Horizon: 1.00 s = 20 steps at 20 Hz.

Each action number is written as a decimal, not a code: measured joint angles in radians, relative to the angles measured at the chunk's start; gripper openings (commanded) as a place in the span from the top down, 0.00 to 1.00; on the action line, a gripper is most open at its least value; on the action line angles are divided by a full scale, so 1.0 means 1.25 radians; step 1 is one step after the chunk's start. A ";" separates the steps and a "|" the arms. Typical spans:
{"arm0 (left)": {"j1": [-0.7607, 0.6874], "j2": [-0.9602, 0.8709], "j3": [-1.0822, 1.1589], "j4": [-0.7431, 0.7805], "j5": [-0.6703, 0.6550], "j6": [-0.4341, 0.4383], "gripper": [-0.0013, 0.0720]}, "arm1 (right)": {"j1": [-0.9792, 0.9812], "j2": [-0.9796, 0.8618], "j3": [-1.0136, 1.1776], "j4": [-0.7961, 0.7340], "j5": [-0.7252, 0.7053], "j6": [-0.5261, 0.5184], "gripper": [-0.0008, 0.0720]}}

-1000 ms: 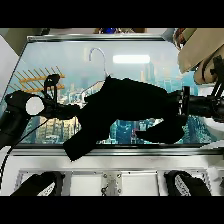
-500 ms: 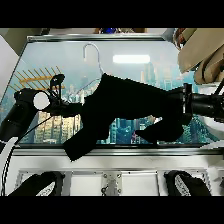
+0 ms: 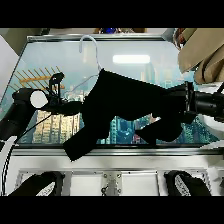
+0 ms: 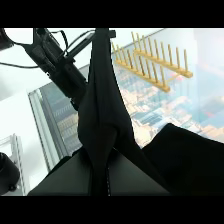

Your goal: Fold the clothes and pants, and hang the long-sleeved shirts on hangers.

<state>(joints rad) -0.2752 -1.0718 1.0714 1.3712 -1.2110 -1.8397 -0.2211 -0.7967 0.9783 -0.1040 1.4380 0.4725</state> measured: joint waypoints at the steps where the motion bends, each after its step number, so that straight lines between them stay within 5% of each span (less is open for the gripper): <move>1: -0.004 0.000 0.002 -0.006 0.005 0.002 0.96 | 0.000 0.000 0.000 0.009 -0.002 0.005 0.96; 20: 0.092 0.000 0.037 0.021 0.008 0.049 0.96 | 0.000 0.000 0.000 -0.092 0.037 0.102 0.96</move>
<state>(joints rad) -0.1604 -1.0721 1.1175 1.3972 -1.2011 -1.7779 -0.2214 -0.7967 0.9787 -0.2192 1.4845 0.6003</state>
